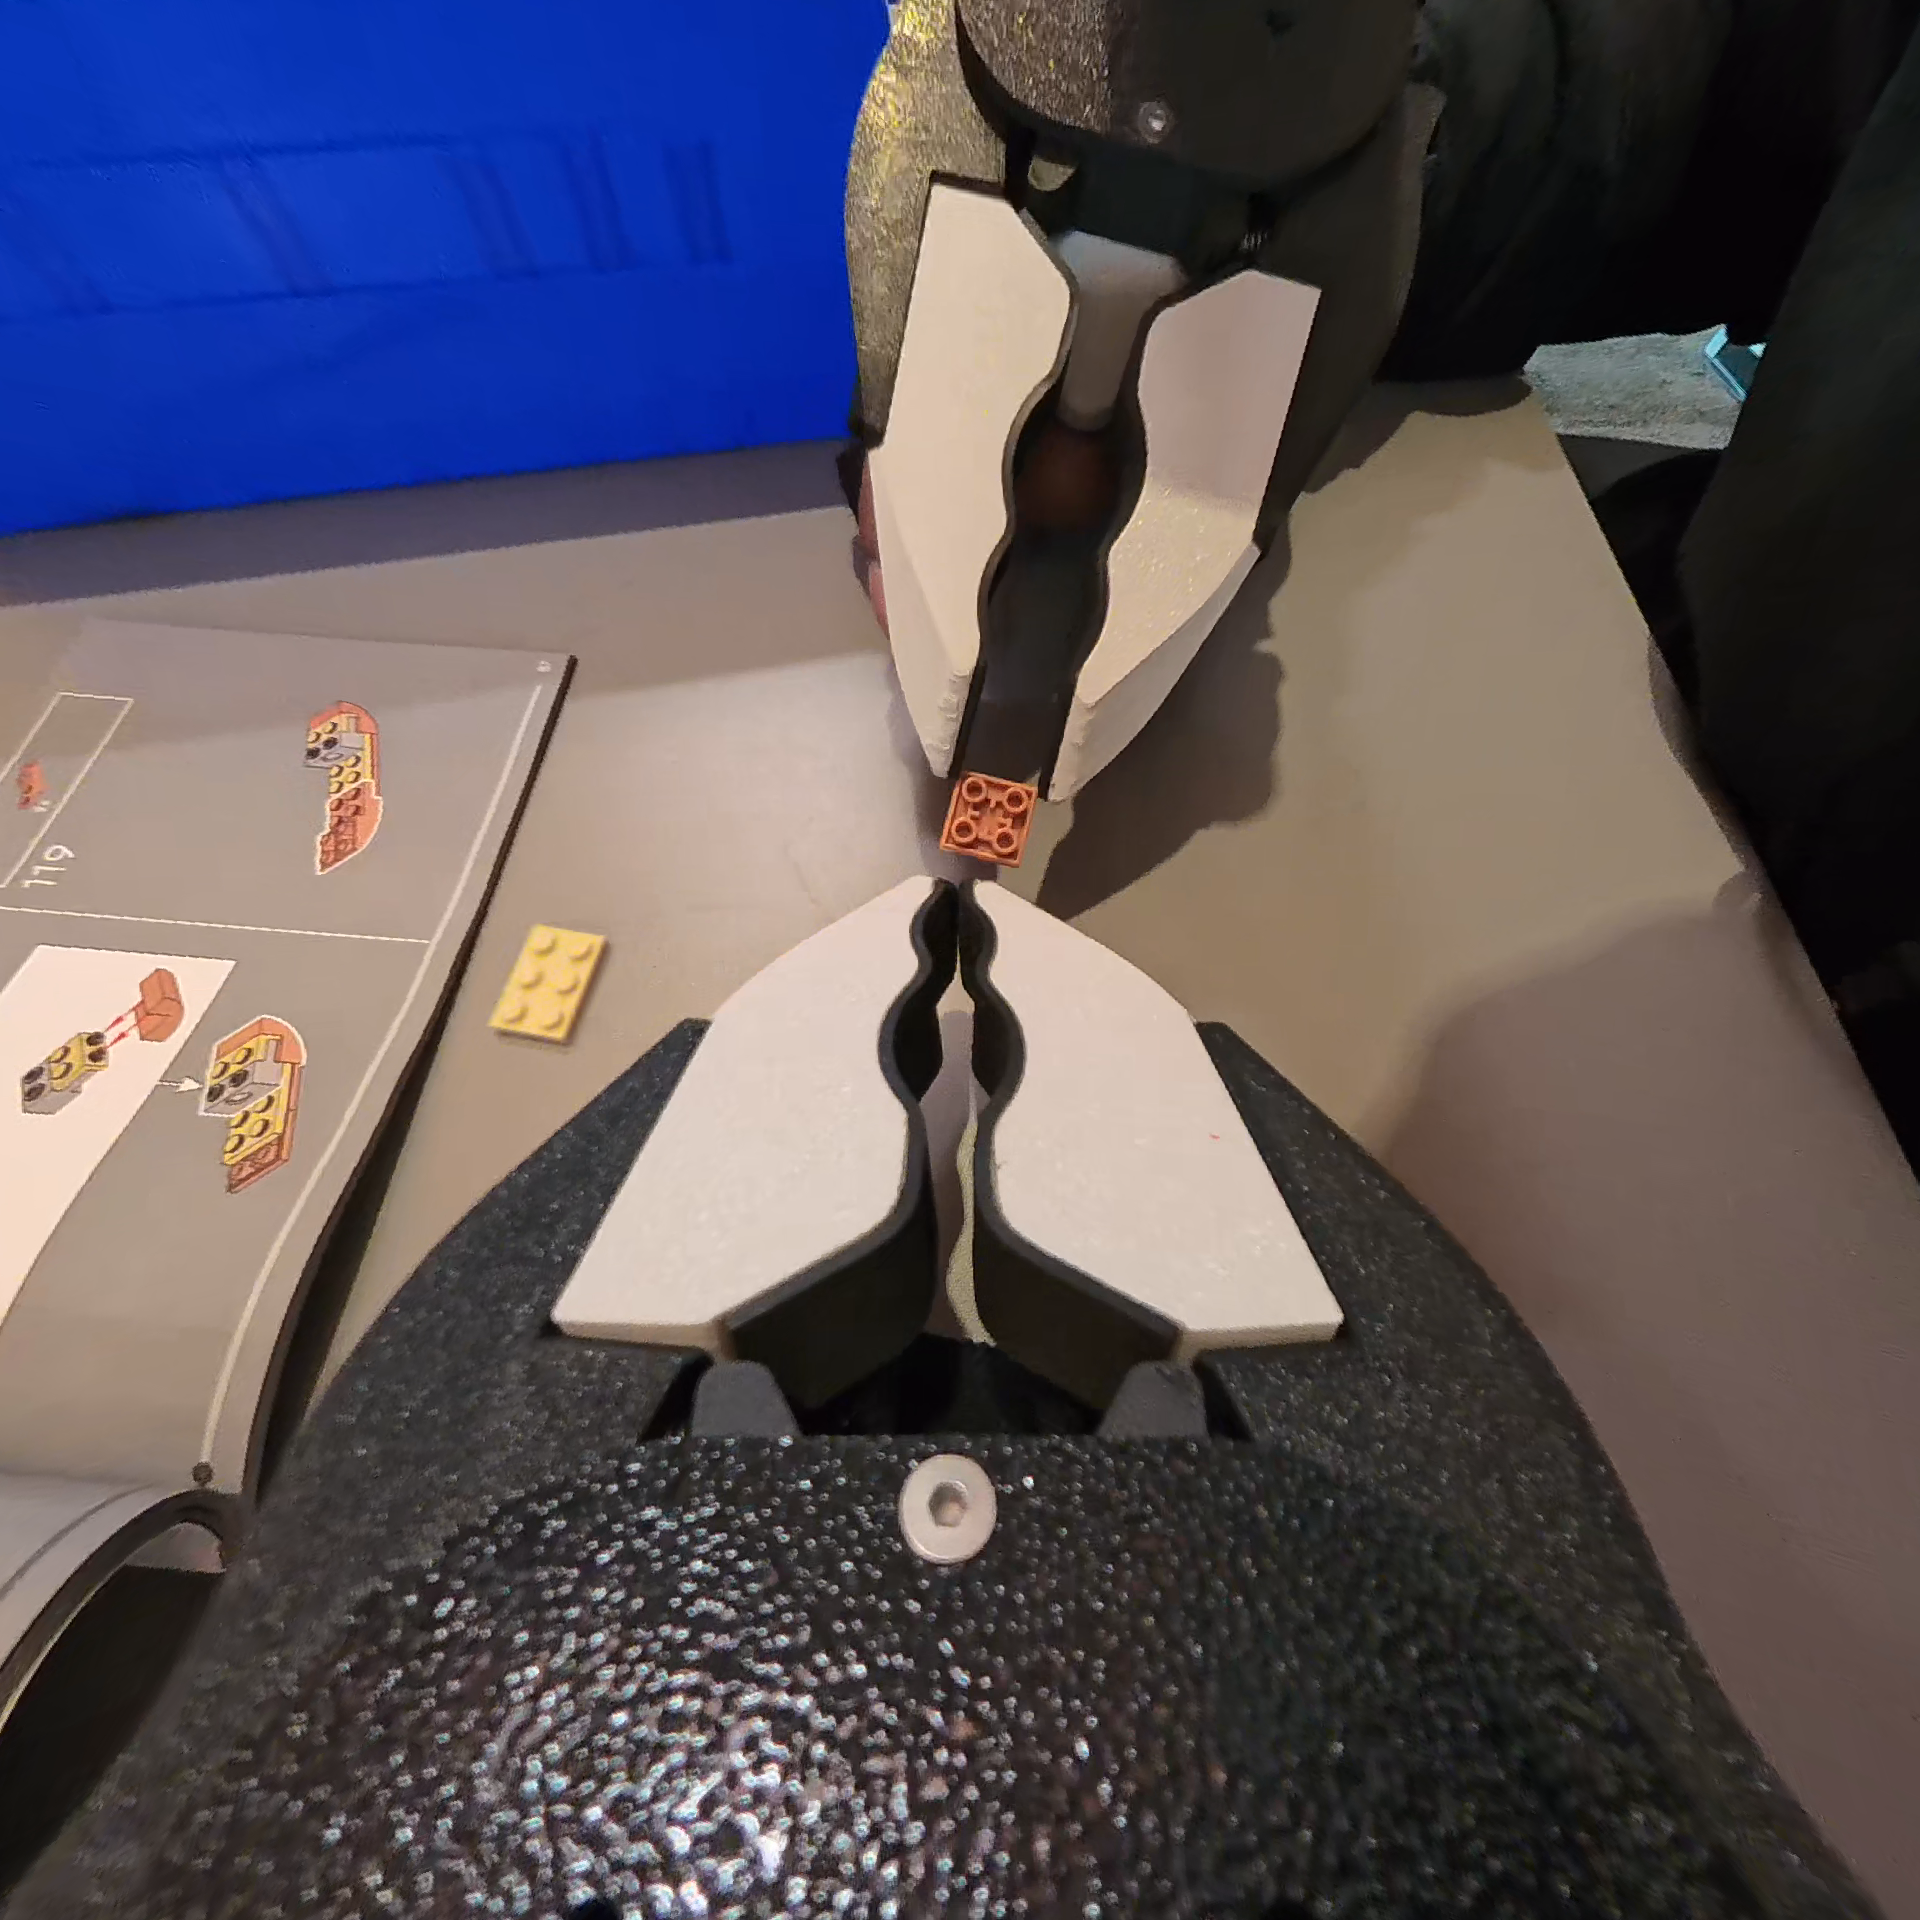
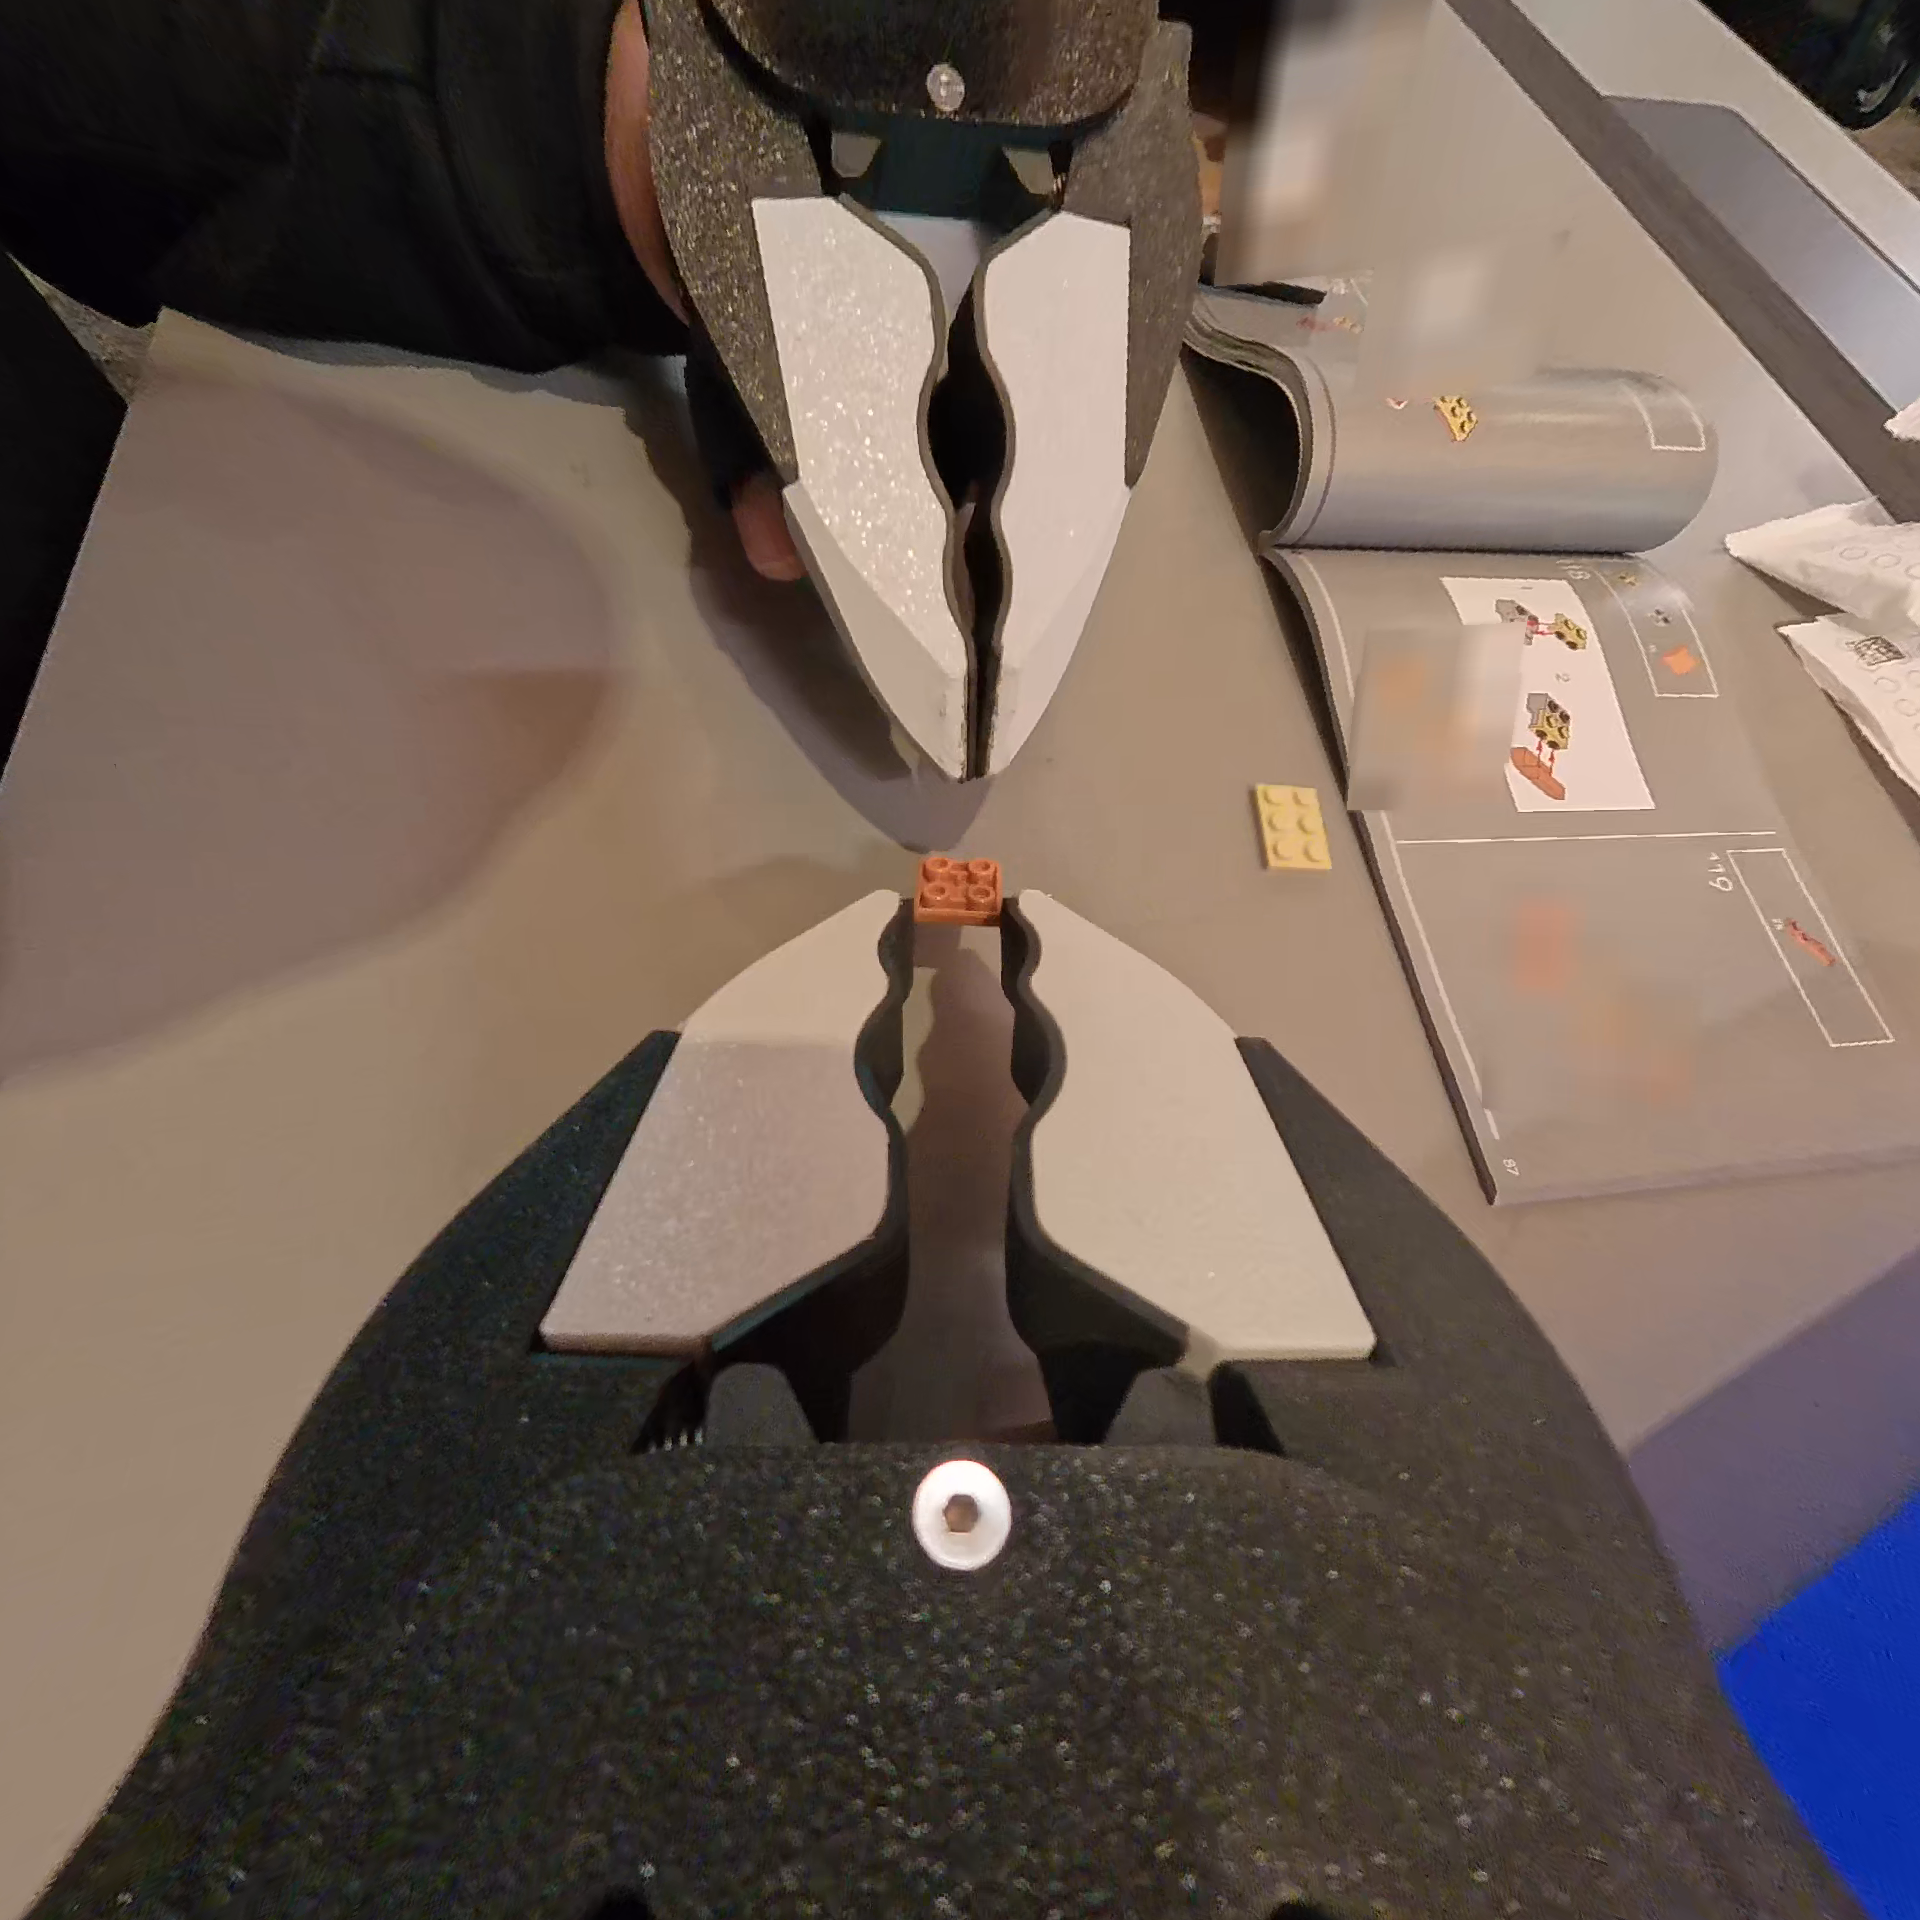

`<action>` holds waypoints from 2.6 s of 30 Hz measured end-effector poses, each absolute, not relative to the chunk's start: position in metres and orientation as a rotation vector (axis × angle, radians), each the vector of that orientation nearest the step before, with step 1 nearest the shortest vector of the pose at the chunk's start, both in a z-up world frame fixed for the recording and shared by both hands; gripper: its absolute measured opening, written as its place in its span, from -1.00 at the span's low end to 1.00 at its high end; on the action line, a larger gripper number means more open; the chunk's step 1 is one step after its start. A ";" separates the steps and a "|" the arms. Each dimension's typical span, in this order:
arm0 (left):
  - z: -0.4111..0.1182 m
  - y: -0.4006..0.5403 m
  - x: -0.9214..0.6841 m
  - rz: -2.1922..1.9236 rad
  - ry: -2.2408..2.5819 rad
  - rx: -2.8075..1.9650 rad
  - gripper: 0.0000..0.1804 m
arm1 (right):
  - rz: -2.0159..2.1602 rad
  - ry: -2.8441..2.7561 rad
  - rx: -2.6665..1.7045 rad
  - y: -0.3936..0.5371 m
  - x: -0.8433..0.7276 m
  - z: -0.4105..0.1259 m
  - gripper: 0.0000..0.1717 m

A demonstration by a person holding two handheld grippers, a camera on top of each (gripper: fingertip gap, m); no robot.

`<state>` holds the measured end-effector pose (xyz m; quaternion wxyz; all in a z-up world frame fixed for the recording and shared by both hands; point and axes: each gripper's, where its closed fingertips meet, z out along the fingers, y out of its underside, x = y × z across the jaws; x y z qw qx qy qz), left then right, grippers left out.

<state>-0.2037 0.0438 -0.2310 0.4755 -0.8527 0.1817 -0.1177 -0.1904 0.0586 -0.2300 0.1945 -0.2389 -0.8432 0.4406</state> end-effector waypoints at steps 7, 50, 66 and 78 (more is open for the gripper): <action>-0.239 0.052 -0.235 -0.102 0.322 -2.149 -0.85 | 1.218 -2.362 -0.700 0.061 -0.193 -0.231 -0.82; -0.252 0.074 -0.283 -0.063 0.455 -2.296 -0.62 | 1.157 -2.541 -0.884 0.065 -0.194 -0.256 -0.82; -0.265 0.073 -0.273 -0.159 0.381 -2.366 -0.84 | 1.139 -2.534 -0.895 0.065 -0.196 -0.257 -0.82; -0.256 0.052 -0.222 -0.384 0.394 -2.295 -0.85 | 1.137 -2.500 -0.849 0.064 -0.196 -0.254 -0.82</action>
